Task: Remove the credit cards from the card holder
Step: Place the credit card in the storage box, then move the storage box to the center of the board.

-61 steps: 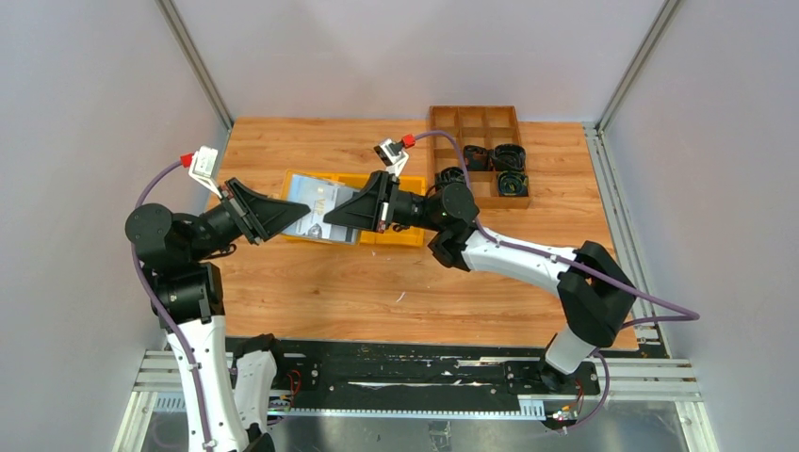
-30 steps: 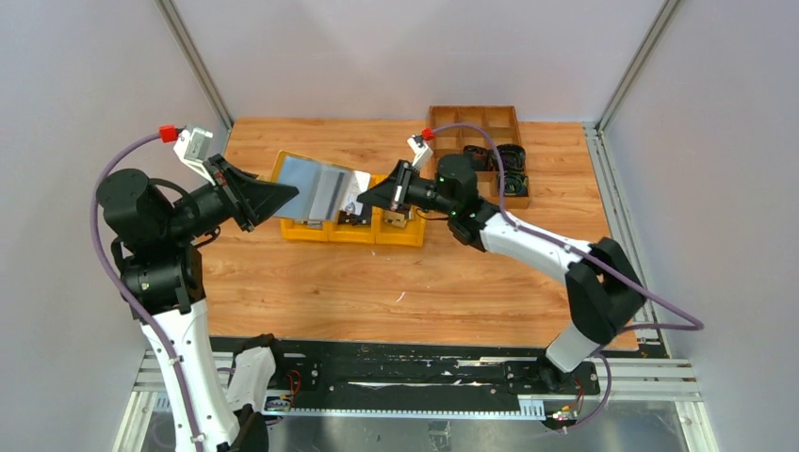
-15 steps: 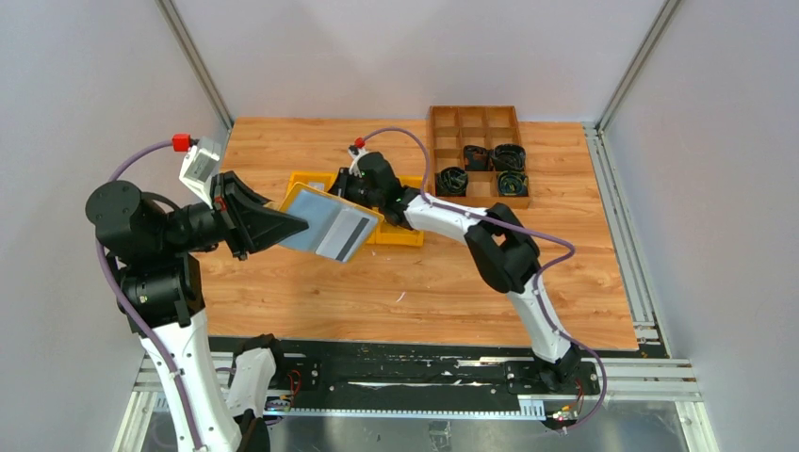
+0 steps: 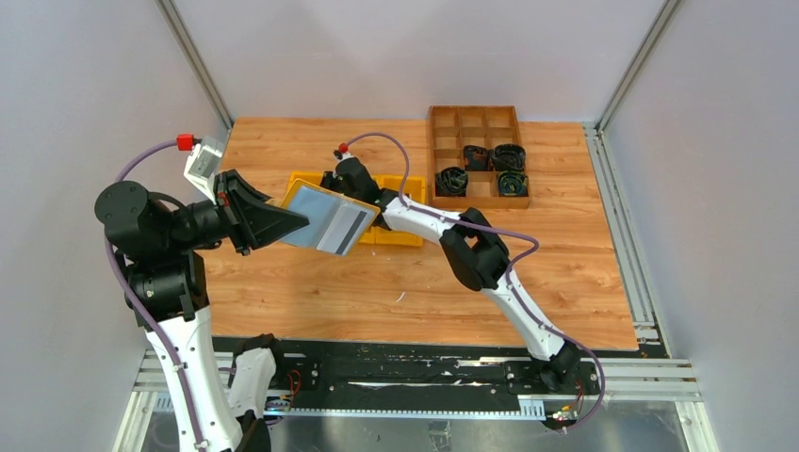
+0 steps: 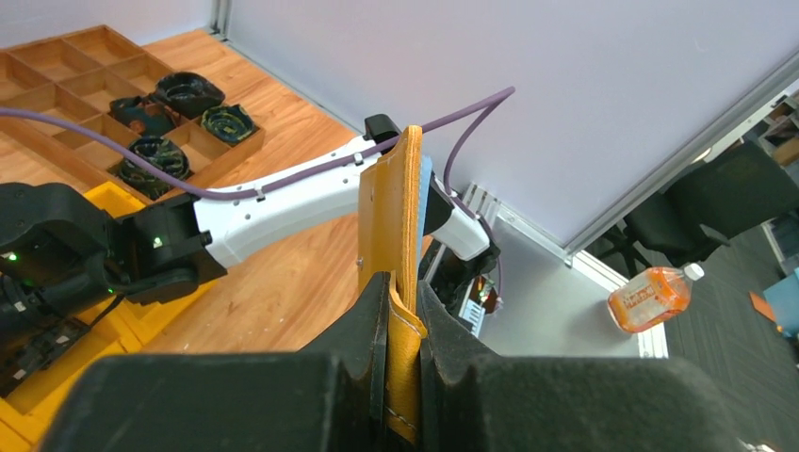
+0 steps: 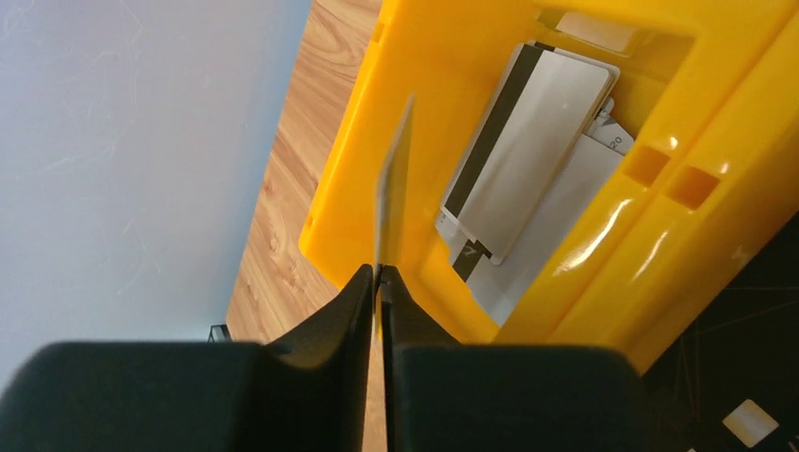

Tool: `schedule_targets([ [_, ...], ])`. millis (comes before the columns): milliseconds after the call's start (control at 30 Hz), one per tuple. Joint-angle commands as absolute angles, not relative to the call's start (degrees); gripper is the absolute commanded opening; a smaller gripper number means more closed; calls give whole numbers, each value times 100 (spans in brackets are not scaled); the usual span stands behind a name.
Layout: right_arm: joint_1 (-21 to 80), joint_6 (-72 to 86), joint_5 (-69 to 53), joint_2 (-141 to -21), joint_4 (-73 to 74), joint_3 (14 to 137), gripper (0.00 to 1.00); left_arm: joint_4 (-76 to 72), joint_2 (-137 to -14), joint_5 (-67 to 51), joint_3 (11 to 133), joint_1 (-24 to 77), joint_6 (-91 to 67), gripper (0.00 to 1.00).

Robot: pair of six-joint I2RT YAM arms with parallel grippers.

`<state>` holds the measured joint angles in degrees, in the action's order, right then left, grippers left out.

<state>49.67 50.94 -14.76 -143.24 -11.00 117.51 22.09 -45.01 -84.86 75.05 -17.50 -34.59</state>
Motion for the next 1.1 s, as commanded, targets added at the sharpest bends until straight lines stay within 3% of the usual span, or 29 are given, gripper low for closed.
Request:
schedule_targets([
  [0,5117,4850,-1106,-14518,-698,11958,15,1911,-4464,-8494,7500,-1749,-3560,0],
  [133,5142,4635,-1000,-14336,-599,11938,38,1781,-4525,-8441,7453,-1749,-3560,0],
  [333,5116,4149,-834,-13548,-545,11511,45,1664,-4629,-8222,7423,-1746,-3503,0],
  [567,5038,2996,-336,-11993,-692,10000,58,1950,-4606,-7739,7414,-1748,-3068,0],
  [933,4957,2356,1174,-11520,279,8772,61,2765,-4450,-7458,7485,-1745,-2223,0],
  [1067,4957,2352,1417,-11500,394,8658,52,2832,-4421,-7464,7396,-1749,-2226,0],
])
